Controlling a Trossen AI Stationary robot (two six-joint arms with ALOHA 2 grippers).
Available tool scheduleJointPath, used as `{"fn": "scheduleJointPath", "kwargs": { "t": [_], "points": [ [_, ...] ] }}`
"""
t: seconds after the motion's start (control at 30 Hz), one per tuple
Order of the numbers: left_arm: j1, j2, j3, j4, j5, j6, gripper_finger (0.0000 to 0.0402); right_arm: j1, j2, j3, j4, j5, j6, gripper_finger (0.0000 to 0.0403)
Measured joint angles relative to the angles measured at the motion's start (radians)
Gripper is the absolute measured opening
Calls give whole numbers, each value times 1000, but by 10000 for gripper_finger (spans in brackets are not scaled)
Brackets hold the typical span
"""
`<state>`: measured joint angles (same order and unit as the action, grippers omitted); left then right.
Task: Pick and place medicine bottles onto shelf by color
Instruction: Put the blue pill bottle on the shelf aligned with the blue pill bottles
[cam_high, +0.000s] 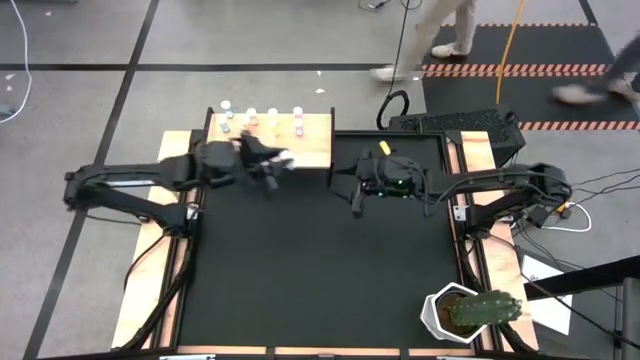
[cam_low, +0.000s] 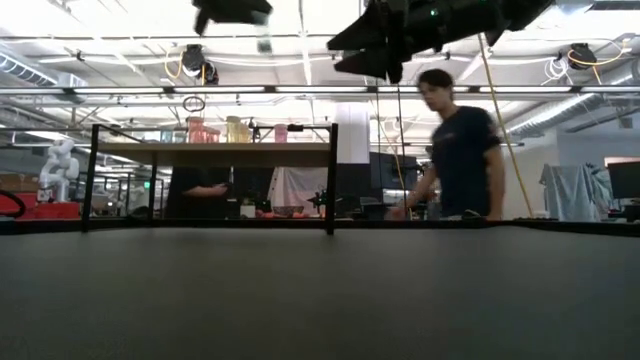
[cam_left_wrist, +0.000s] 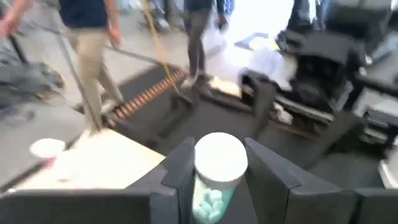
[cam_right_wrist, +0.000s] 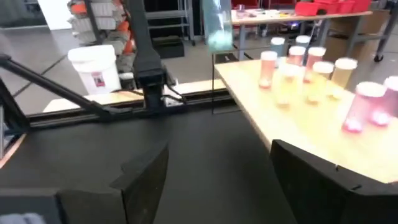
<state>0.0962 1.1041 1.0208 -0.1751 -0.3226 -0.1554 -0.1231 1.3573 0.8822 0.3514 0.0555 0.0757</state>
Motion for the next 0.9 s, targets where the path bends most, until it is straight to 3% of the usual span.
{"fn": "scheduleJointPath", "kwargs": {
  "t": [0.27, 0.5, 0.67, 0.9],
  "points": [
    [23, -276, 1, -374, -256, -47, 118, -59, -82, -5, -33, 0, 20, 278],
    [99, -389, -6, -645, -441, -109, 118, -79, -88, -6, -39, -3, 25, 277],
    [218, -431, -135, -573, -489, -94, 118, -87, -88, -6, -34, -4, 20, 277],
    [393, -485, -352, -342, -353, -85, 120, -92, -88, -6, -20, -4, 30, 277]
  ]
}}
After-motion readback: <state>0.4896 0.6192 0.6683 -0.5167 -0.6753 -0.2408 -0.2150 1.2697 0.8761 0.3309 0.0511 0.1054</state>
